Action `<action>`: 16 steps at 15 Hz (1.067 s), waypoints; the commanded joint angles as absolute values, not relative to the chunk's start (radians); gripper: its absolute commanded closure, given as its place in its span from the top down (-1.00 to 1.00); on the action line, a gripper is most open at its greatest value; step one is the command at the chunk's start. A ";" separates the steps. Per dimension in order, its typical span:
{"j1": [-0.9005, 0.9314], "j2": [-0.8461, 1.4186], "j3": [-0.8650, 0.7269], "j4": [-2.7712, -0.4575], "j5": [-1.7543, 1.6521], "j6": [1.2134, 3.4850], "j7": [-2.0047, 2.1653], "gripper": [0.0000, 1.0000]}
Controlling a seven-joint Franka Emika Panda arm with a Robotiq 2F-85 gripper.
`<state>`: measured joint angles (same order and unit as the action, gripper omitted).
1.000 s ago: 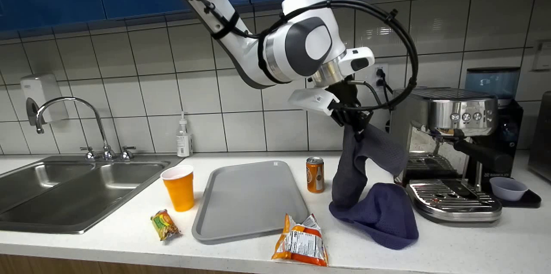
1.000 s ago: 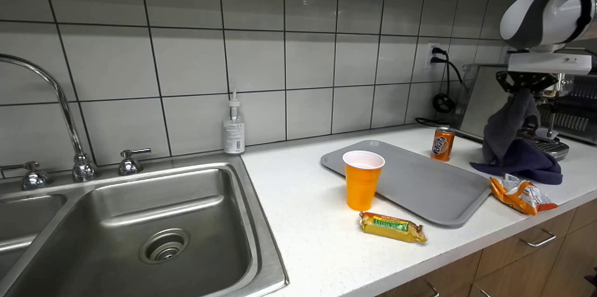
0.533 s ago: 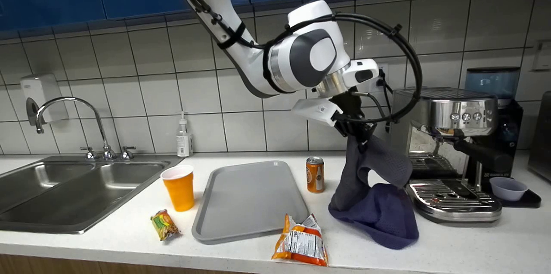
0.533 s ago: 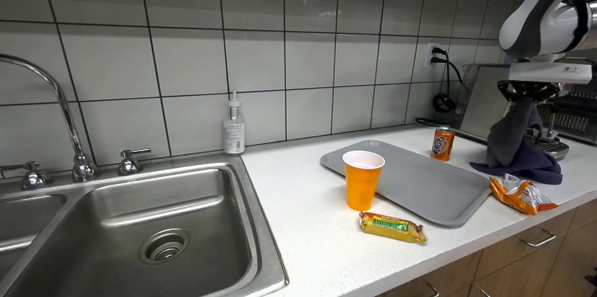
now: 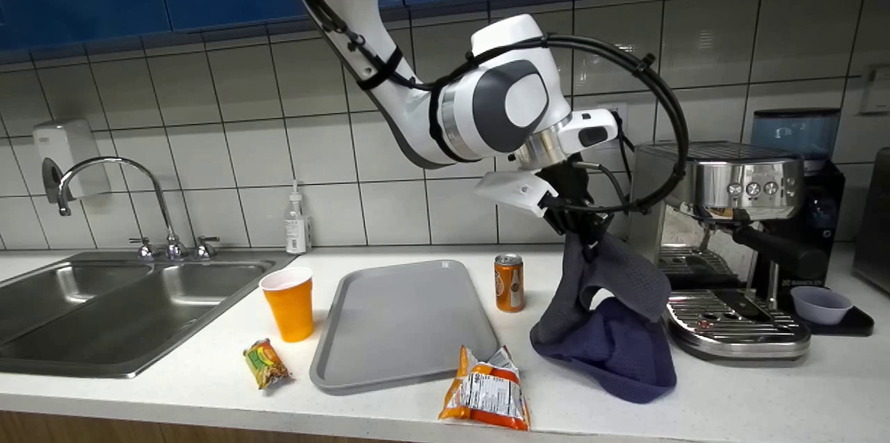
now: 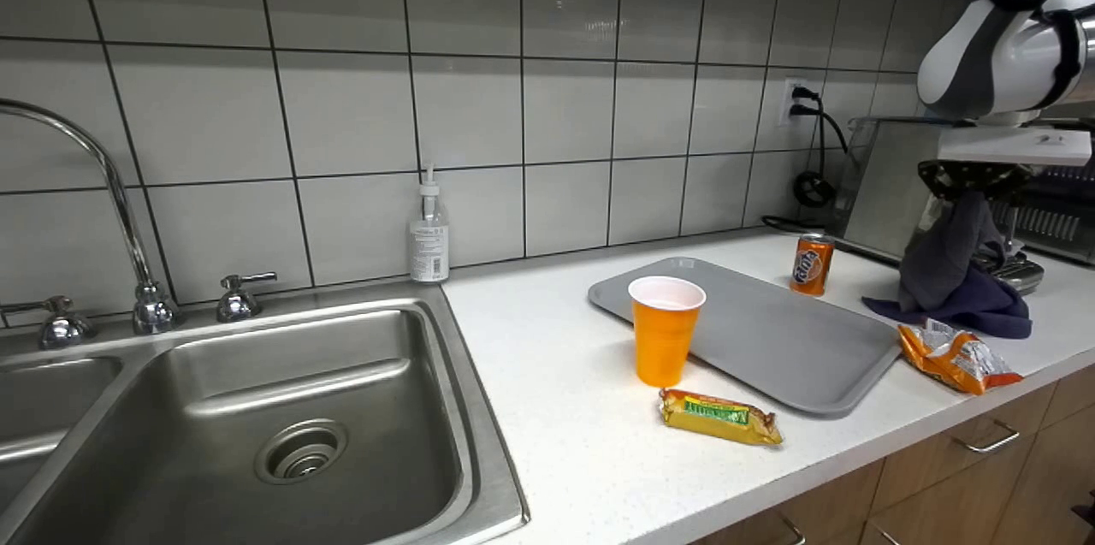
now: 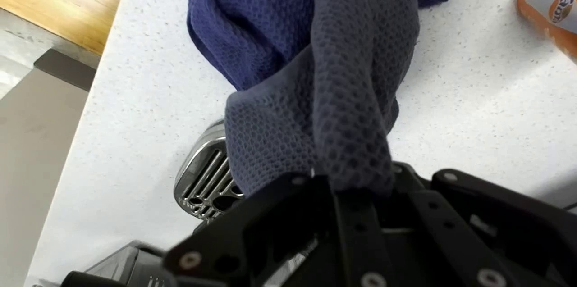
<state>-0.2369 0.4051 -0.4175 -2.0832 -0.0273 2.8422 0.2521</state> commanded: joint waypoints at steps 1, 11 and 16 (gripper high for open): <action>-0.237 0.407 -0.424 -2.058 -0.020 2.807 0.272 -0.22; -0.212 0.381 -0.422 -2.073 -0.030 2.811 0.283 1.00; -0.179 0.368 -0.410 -2.083 -0.034 2.811 0.280 1.00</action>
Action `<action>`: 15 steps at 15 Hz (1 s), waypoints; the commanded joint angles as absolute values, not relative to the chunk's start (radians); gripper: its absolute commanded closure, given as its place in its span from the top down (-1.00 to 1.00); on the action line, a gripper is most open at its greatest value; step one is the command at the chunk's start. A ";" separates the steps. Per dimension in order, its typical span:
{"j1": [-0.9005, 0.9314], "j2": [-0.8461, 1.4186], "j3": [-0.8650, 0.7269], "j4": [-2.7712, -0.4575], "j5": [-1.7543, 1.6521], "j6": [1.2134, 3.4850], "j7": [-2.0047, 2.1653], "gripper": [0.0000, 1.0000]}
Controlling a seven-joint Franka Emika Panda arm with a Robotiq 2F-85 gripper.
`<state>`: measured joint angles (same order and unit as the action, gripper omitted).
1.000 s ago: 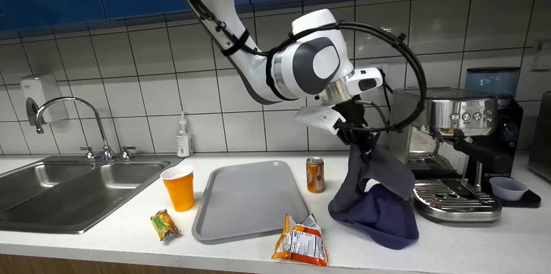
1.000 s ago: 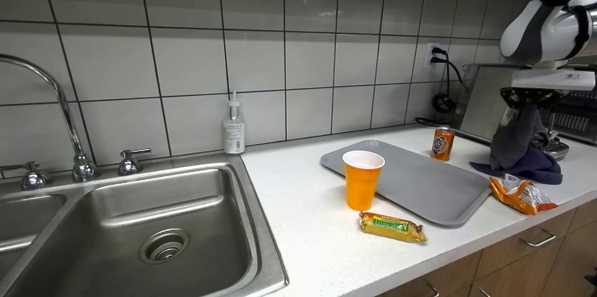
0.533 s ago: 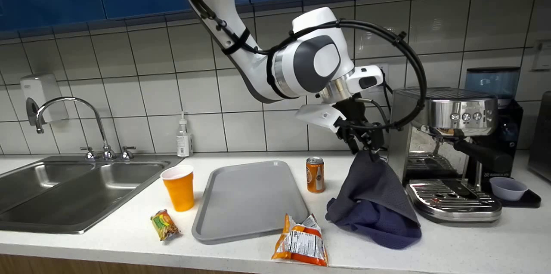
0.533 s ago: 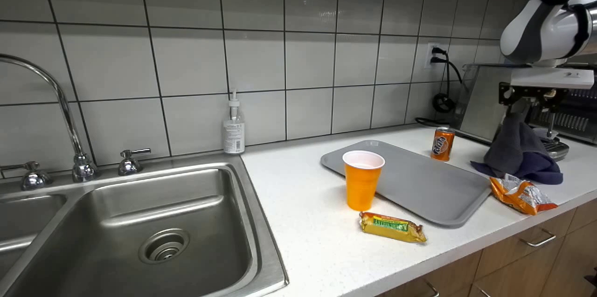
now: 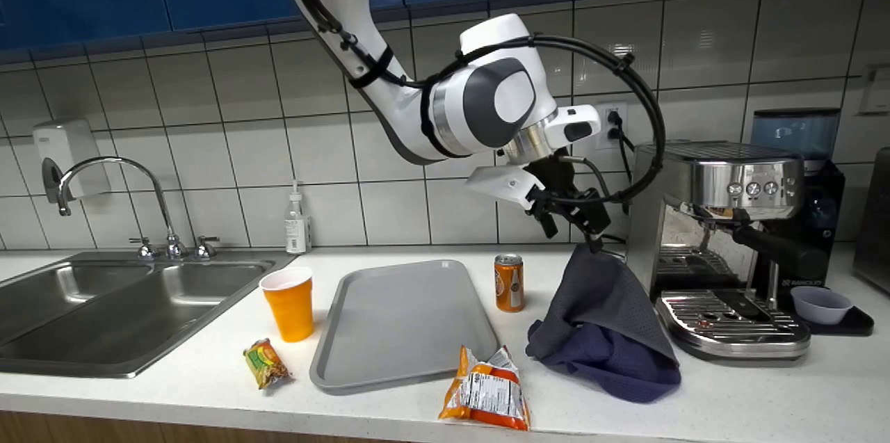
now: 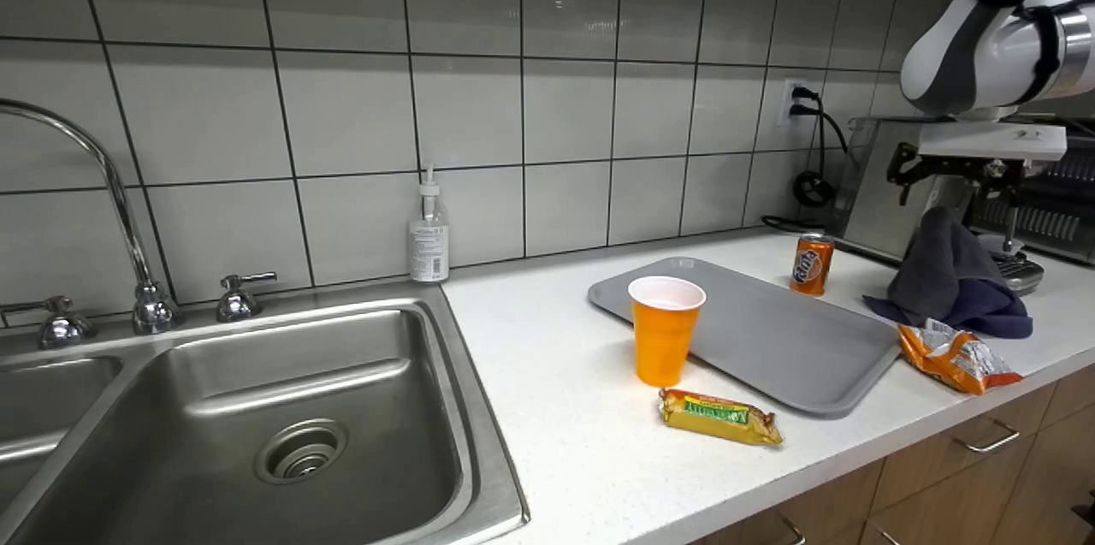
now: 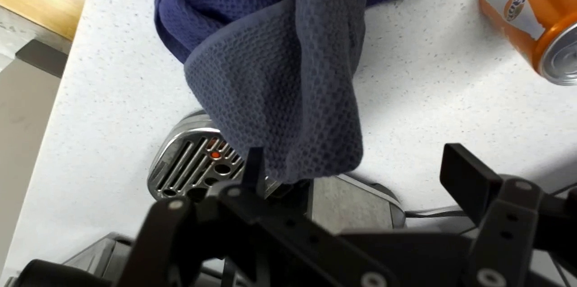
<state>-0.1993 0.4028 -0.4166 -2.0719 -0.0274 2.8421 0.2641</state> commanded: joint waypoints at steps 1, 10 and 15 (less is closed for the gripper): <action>-0.171 0.366 -0.408 -2.084 -0.036 2.811 0.280 1.00; -0.130 0.373 -0.377 -2.073 -0.034 2.799 0.272 1.00; -0.138 0.396 -0.337 -2.055 -0.024 2.786 0.253 1.00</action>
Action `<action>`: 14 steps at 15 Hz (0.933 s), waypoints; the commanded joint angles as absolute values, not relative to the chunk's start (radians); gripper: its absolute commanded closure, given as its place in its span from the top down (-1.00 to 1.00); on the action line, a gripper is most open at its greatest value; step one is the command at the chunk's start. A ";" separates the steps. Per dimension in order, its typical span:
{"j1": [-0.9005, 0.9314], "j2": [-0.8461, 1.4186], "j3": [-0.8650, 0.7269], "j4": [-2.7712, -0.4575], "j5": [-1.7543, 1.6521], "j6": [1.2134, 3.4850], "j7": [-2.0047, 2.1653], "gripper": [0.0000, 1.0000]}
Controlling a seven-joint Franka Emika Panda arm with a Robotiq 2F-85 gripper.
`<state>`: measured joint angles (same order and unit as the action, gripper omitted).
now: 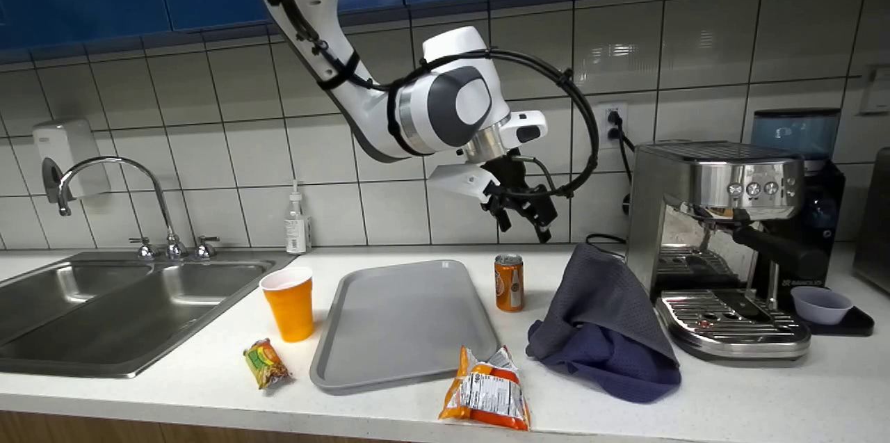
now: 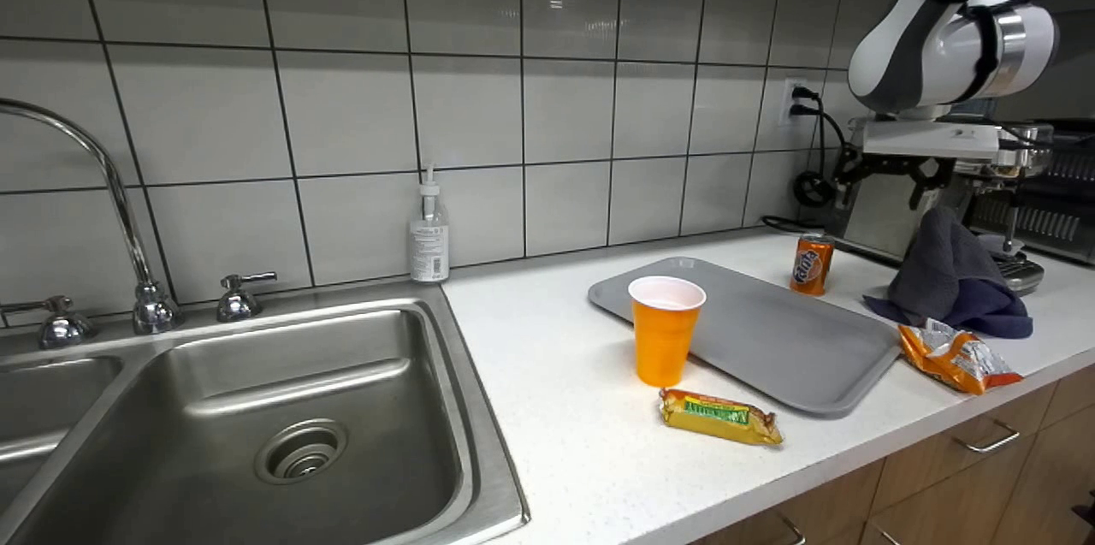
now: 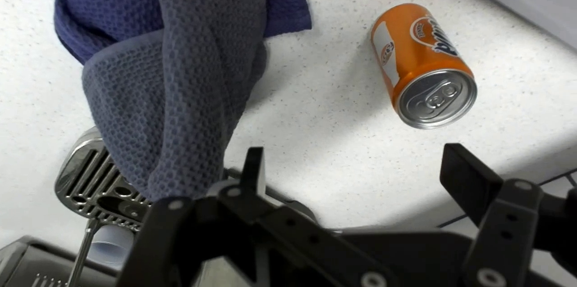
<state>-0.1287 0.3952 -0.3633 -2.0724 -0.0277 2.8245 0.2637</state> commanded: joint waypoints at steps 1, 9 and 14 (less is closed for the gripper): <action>-0.139 0.402 -0.328 -2.052 -0.022 2.782 0.250 1.00; -0.149 0.469 -0.298 -2.010 -0.008 2.760 0.249 1.00; -0.183 0.508 -0.252 -1.966 0.032 2.704 0.215 1.00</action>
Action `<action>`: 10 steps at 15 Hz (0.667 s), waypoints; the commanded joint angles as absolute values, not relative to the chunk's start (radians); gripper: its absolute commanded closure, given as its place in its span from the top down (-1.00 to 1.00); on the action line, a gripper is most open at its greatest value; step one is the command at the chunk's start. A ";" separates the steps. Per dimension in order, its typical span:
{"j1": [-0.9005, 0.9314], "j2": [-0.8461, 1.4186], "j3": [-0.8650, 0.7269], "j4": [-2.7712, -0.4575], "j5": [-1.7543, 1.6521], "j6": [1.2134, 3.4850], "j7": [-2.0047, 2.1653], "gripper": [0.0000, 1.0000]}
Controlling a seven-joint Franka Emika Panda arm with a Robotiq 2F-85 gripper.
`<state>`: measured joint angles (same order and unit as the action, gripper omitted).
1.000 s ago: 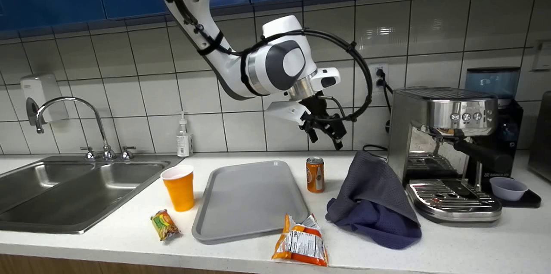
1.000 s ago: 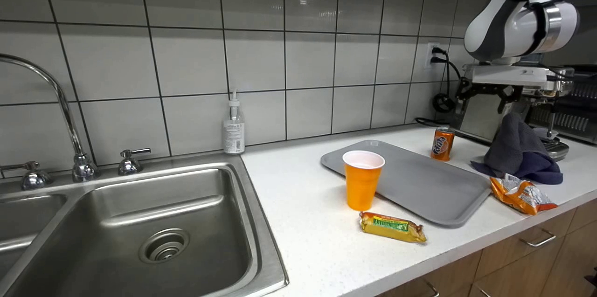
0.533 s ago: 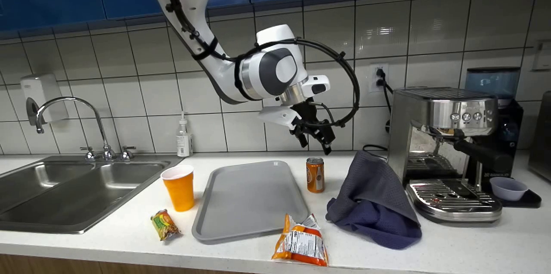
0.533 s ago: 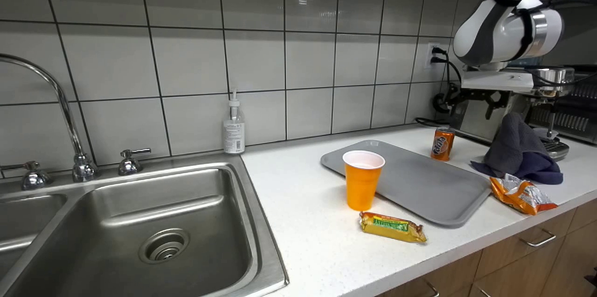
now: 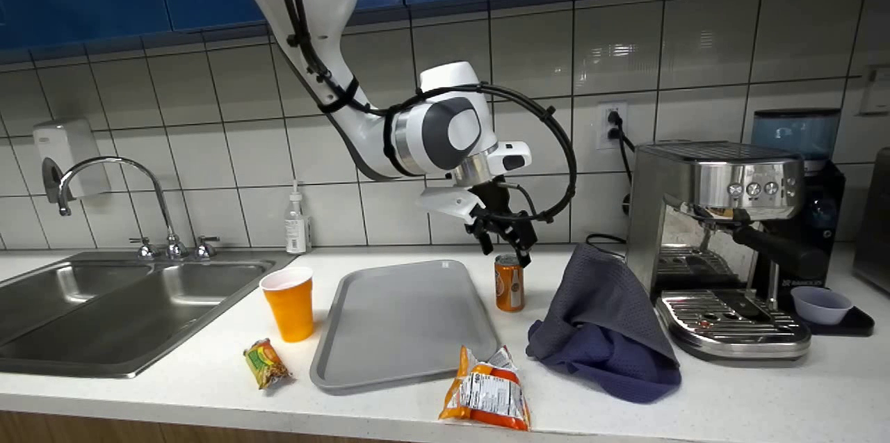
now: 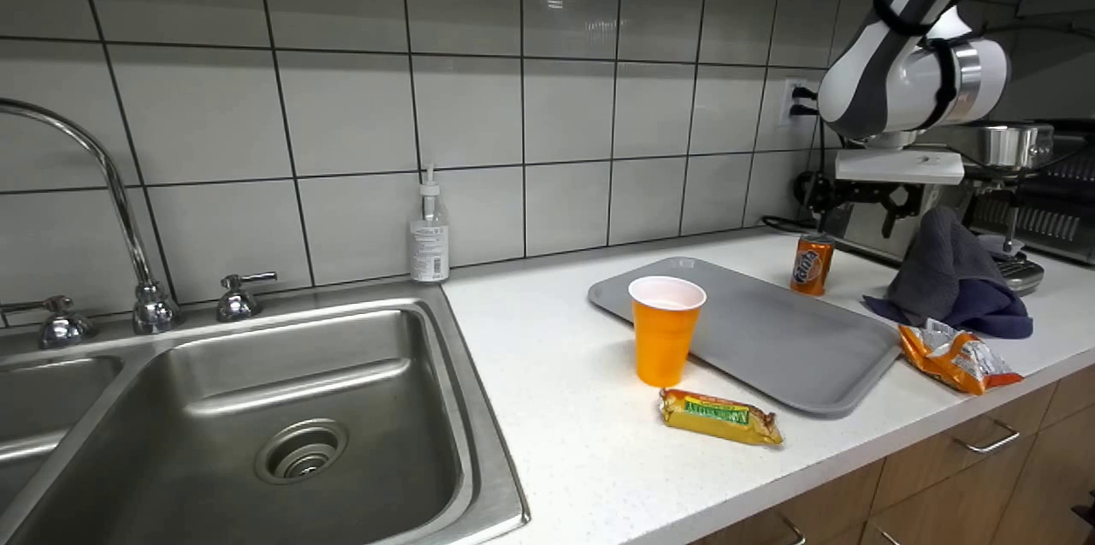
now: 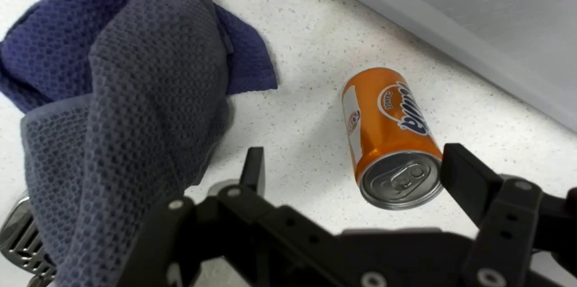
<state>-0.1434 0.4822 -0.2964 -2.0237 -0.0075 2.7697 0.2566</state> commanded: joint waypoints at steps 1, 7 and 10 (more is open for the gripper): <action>-0.186 0.517 -0.248 -1.955 0.039 2.693 0.215 1.00; -0.202 0.572 -0.240 -1.876 0.058 2.635 0.219 1.00; -0.214 0.601 -0.231 -1.835 0.063 2.604 0.209 1.00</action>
